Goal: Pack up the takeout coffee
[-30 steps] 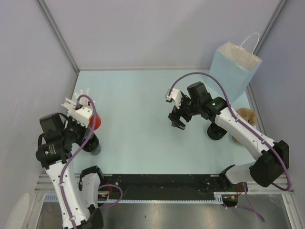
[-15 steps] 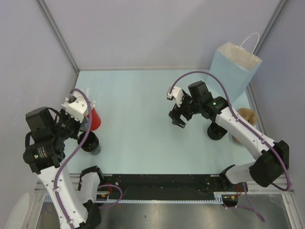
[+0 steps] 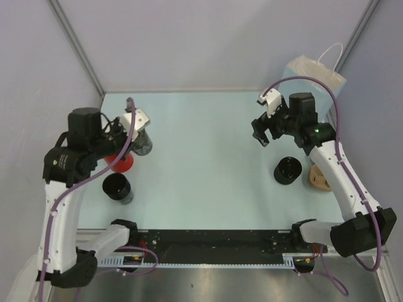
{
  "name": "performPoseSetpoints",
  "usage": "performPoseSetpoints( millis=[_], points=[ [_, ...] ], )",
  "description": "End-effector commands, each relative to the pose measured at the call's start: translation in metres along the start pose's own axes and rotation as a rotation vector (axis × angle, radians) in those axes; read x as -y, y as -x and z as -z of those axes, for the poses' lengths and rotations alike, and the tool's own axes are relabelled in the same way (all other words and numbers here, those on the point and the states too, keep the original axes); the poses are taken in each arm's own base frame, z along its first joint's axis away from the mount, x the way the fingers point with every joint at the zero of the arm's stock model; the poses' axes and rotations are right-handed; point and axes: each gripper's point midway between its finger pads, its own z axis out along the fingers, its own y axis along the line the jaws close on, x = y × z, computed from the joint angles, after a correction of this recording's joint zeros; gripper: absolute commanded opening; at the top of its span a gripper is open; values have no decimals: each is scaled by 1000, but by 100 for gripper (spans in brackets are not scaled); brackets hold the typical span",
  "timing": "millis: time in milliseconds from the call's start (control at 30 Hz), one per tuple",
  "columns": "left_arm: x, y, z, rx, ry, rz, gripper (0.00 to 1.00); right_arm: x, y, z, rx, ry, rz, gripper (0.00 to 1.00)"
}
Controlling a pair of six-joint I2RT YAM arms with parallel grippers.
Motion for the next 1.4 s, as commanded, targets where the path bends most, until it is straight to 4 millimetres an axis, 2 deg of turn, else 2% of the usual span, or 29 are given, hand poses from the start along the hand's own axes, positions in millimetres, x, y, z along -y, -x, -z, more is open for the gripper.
performPoseSetpoints(
  millis=[0,33,67,133,167,200,233,267,300,367,433,467,500,600,667,900,1033,1233,1367],
  points=[
    [3,36,-40,42,-10,-33,0,7,12,26,39,-27,-14,100],
    [8,39,-49,39,-24,-50,0,8,11,29,31,-34,-14,100],
    [23,49,-59,54,-69,-90,0,9,5,30,10,-45,-20,100],
    [32,57,-84,56,-84,-127,0,14,1,35,2,-66,-31,100],
    [47,63,-93,71,-121,-155,0,16,0,37,3,-76,-39,100],
    [54,58,-108,49,-136,-166,0,21,-3,40,2,-92,-57,100],
    [56,70,-117,99,-131,-175,0,25,-3,42,8,-104,-67,100],
    [65,72,-126,111,-150,-189,0,27,-2,46,25,-116,-73,100],
    [71,65,-139,103,-159,-191,0,31,-4,48,30,-132,-85,100],
    [79,69,-162,127,-166,-199,0,41,-9,52,35,-172,-106,100],
    [88,55,-185,98,-182,-191,0,49,-18,55,27,-202,-129,100],
    [91,64,-193,141,-173,-195,0,51,-19,55,30,-210,-132,100],
    [97,58,-201,133,-184,-200,0,52,-26,53,20,-214,-143,100],
    [116,56,-222,135,-189,-230,0,60,-37,51,-4,-237,-167,100],
    [131,53,-233,130,-205,-250,0,66,-42,53,-11,-261,-181,100],
    [152,41,-259,111,-236,-241,0,69,-51,53,-19,-266,-201,100],
    [160,36,-268,105,-242,-226,0,69,-52,51,-23,-264,-203,100],
    [175,16,-281,64,-263,-233,0,67,-54,51,-24,-258,-204,100],
    [180,9,-285,55,-267,-225,0,66,-56,49,-29,-248,-207,100]
  ],
)
